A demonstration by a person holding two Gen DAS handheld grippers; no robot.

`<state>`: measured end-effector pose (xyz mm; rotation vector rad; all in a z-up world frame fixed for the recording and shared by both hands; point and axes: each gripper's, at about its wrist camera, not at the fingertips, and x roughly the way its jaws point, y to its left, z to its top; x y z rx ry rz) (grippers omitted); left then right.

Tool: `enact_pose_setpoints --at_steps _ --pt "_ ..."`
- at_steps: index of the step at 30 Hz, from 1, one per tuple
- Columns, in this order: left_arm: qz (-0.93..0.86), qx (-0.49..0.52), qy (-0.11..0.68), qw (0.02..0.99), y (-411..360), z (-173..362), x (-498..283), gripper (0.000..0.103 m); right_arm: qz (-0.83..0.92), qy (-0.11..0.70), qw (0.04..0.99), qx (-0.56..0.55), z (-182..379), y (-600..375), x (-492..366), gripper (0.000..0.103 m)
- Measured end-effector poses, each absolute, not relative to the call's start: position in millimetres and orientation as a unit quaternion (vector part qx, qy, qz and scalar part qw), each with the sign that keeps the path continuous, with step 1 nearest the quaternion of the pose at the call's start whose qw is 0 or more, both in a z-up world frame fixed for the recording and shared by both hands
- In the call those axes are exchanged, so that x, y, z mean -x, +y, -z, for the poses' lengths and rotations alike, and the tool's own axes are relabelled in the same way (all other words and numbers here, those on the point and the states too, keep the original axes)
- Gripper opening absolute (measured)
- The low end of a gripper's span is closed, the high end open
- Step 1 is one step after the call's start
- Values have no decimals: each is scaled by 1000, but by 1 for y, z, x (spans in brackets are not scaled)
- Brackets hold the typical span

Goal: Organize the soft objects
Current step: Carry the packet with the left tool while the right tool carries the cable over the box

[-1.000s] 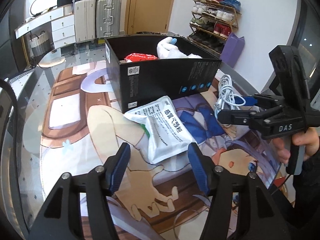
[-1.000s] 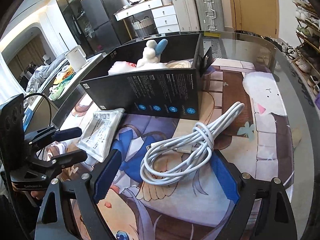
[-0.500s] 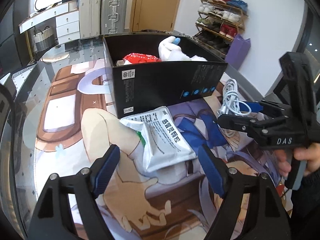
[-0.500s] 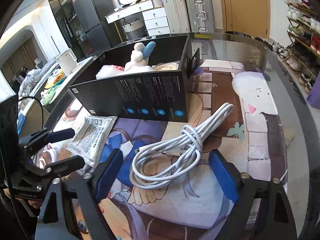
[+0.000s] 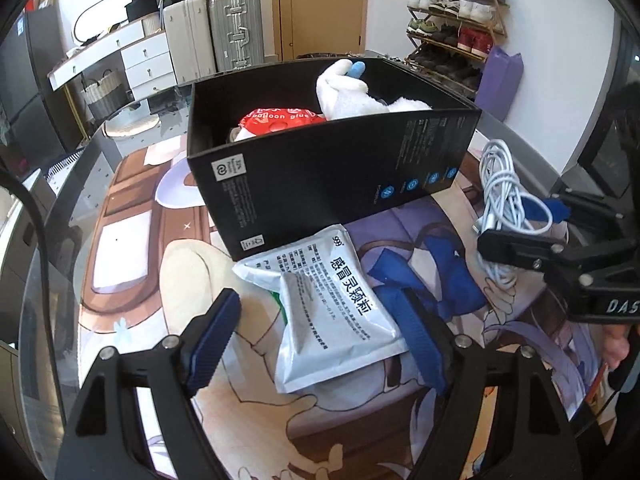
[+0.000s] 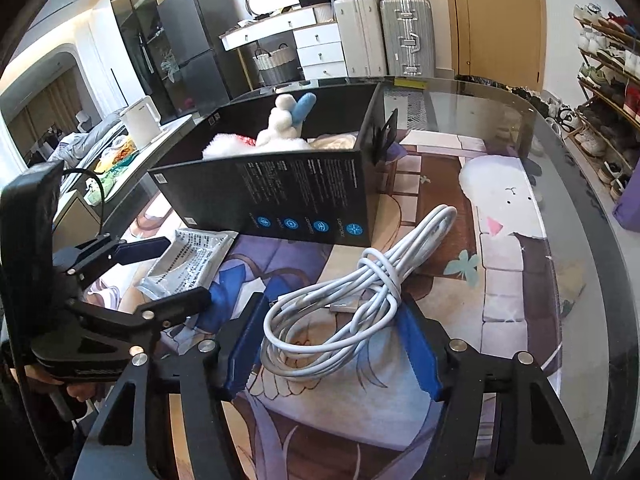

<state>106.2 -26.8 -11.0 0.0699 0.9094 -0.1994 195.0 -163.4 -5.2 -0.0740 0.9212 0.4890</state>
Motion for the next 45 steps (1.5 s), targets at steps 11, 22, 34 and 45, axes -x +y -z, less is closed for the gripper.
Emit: enact_pose_setpoints --at_steps 11,22,34,45 --pt "122 -13 426 896 -18 6 -100 41 -242 423 873 36 -6 -167 -187 66" --pt "136 -2 403 905 -19 -7 -84 40 -240 399 885 15 -20 -189 -175 66" --pt "136 27 357 924 -4 -37 -69 40 -262 342 902 9 -53 -195 -155 66" --pt "132 32 329 934 4 -58 -73 40 -299 309 903 4 -75 -189 -148 66"
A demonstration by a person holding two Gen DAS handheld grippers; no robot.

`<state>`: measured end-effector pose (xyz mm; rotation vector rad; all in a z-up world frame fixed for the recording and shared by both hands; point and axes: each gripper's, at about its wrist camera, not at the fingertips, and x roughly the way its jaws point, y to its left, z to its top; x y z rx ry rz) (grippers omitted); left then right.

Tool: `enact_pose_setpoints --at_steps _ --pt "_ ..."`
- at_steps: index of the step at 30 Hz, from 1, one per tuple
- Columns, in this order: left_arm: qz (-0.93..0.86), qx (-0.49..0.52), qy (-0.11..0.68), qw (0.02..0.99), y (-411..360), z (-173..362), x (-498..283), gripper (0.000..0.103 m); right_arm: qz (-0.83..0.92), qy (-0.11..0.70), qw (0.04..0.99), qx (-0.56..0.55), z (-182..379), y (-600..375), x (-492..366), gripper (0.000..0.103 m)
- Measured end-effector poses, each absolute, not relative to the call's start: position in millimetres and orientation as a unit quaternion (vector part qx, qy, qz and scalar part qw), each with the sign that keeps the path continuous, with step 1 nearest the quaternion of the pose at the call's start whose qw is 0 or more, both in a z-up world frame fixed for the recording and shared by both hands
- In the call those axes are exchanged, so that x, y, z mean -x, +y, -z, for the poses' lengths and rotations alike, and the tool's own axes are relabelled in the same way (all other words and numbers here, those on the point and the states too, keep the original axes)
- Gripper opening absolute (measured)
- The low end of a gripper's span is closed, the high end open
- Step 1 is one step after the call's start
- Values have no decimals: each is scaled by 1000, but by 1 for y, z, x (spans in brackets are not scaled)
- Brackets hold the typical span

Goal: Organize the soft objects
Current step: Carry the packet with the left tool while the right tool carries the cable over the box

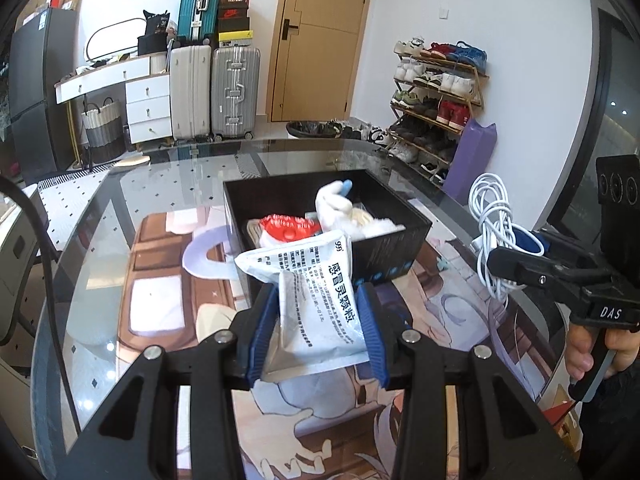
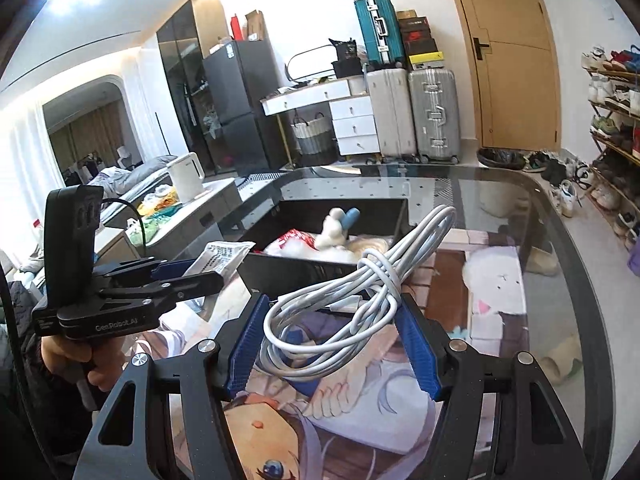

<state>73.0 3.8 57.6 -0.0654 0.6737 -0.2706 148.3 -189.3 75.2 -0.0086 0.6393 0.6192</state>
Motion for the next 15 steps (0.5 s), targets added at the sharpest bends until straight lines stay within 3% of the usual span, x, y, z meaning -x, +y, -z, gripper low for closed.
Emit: enact_pose_setpoints --at_steps 15 --pt "126 41 315 940 11 -70 -98 40 -331 310 891 23 -81 -160 -171 66"
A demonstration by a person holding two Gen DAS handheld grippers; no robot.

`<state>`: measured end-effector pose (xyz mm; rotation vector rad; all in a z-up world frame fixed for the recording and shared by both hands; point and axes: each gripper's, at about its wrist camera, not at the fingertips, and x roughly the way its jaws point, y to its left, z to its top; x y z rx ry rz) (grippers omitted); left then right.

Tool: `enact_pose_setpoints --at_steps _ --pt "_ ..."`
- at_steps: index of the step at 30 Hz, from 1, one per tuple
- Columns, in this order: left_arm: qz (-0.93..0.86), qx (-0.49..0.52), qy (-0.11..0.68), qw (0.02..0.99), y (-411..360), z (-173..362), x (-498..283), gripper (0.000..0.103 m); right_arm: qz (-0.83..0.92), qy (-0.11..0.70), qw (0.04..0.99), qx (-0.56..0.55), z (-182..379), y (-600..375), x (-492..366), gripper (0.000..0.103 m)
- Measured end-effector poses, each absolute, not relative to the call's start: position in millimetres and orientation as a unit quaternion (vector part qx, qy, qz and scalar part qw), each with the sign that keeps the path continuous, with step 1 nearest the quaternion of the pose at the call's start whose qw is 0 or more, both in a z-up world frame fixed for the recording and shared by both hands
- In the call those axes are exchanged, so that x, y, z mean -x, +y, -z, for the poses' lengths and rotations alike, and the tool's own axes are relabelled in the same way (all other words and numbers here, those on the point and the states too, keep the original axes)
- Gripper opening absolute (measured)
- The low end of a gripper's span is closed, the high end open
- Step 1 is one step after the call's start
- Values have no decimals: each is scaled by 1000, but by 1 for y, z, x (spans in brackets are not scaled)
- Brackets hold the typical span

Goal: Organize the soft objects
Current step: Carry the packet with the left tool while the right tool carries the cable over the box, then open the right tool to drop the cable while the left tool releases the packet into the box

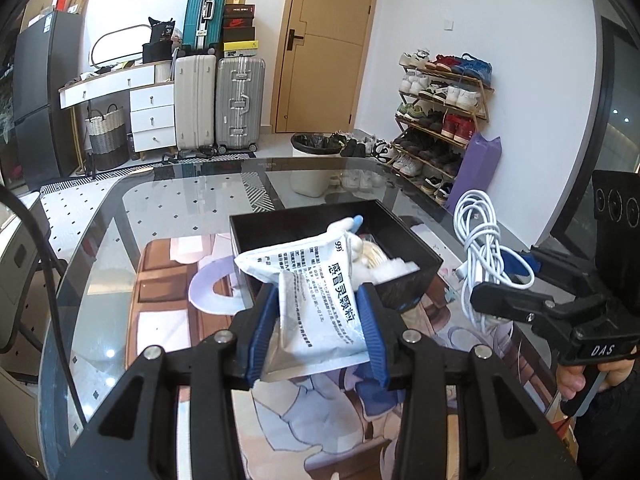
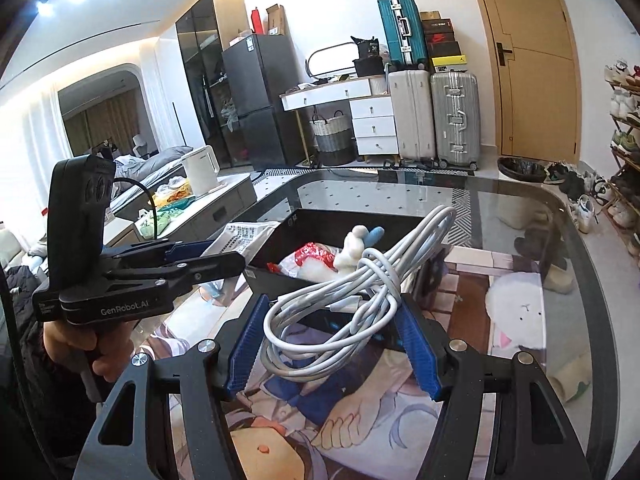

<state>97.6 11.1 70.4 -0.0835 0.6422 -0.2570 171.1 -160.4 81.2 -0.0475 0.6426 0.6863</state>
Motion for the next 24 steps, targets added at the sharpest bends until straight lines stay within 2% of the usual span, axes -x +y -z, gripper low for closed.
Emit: enact_pose_setpoints --at_steps 24 --pt "114 44 317 940 8 -63 -150 41 -359 319 877 -15 -77 -131 -230 66"
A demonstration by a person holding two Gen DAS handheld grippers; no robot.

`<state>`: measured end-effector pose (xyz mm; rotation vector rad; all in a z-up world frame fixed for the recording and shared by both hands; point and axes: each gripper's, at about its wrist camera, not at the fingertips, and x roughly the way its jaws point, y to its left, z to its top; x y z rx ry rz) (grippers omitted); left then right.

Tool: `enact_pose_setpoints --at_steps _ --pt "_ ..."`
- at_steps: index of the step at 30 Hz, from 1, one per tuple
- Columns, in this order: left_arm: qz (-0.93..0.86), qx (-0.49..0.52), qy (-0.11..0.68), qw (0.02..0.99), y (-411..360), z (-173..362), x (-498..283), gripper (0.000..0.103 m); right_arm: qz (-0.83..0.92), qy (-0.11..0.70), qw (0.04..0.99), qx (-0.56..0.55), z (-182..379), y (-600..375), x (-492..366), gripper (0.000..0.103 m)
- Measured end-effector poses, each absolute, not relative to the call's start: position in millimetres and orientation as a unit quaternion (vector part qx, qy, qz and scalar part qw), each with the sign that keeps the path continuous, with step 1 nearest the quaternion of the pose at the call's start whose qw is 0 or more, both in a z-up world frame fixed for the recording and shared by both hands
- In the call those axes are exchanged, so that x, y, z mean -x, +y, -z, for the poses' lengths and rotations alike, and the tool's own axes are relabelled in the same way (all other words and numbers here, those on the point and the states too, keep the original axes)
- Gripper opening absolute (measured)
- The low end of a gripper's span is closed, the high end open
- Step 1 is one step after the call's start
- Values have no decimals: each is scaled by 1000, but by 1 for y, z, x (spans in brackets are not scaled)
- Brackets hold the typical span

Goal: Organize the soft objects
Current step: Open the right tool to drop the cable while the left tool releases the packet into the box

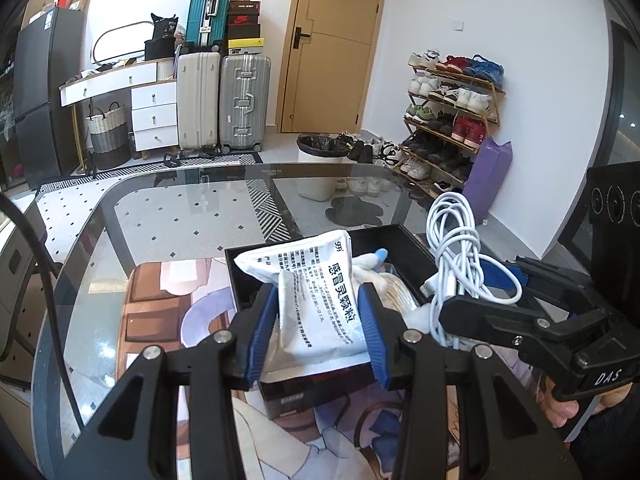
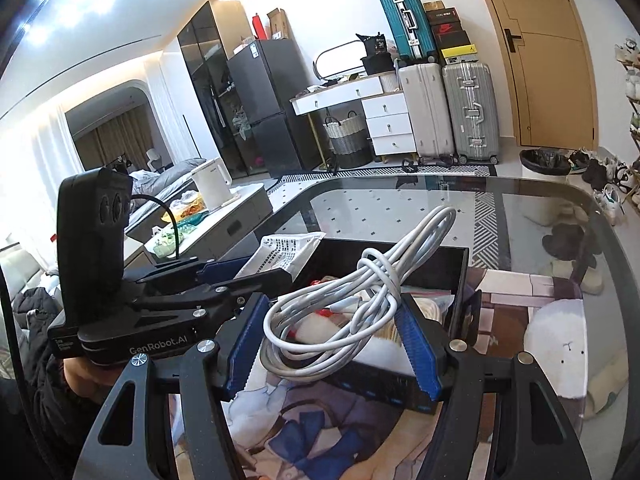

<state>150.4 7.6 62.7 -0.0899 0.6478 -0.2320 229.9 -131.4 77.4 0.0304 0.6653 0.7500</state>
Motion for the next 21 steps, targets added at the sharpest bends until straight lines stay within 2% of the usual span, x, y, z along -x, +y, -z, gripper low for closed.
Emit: enact_pose_setpoints --at_steps 12,14,17,18,20,21 --pt "121 39 333 934 4 -51 -162 43 -337 326 883 7 -66 -126 -240 66" --pt "120 32 333 935 1 -51 -162 46 -337 322 885 5 -66 -129 -236 66" --pt "123 30 334 934 -1 -53 -160 61 -331 318 889 4 -68 -135 -232 66" --pt "125 30 333 934 -1 -53 -158 63 -329 316 890 5 -71 -139 -234 66" --pt "129 24 330 935 -1 -55 -153 64 -328 313 891 4 -72 -141 -232 69" --pt "129 22 329 935 -2 -56 -151 66 -326 312 892 5 -72 -143 -231 75"
